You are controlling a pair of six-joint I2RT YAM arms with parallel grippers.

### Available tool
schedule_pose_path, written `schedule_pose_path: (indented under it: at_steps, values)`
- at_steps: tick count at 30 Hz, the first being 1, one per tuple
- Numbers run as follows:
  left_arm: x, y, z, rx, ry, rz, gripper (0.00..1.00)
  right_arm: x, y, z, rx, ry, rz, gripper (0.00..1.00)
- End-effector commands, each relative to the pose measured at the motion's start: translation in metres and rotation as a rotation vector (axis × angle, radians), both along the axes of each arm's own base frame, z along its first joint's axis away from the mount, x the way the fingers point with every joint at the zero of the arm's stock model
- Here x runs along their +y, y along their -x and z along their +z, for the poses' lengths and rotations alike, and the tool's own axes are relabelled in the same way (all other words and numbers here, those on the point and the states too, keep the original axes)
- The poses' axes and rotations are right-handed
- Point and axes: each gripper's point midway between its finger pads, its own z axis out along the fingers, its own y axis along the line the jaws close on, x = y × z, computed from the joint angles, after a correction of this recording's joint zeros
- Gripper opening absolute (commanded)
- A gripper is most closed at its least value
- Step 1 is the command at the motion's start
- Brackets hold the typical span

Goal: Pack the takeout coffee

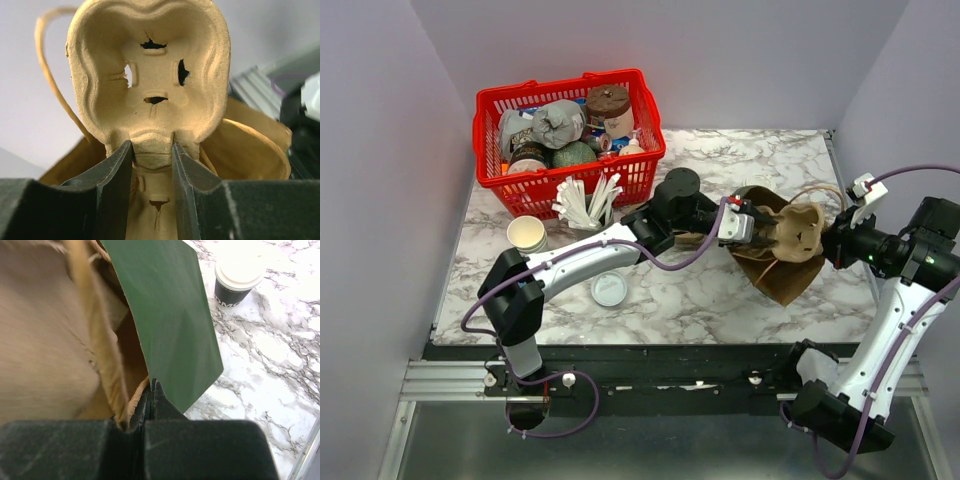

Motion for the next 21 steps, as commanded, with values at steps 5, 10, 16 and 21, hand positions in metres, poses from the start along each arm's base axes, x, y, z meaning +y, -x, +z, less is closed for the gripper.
schedule_pose_path:
  at_steps: [5, 10, 16, 21]
  values:
    - [0.018, 0.009, -0.016, -0.127, -0.16, -0.055, 0.0, 0.013, 0.016, -0.002, 0.049, -0.006, 0.031, 0.01]
    - [0.021, 0.014, -0.009, -0.179, -0.136, -0.071, 0.0, 0.013, 0.02, -0.013, 0.056, 0.044, 0.042, 0.01]
    - [0.019, 0.009, -0.014, -0.271, -0.163, -0.057, 0.0, 0.015, 0.022, -0.011, 0.051, 0.054, 0.054, 0.01]
    - [0.021, 0.004, -0.028, -0.322, -0.241, -0.052, 0.0, 0.014, 0.02, -0.004, 0.036, 0.059, 0.053, 0.01]
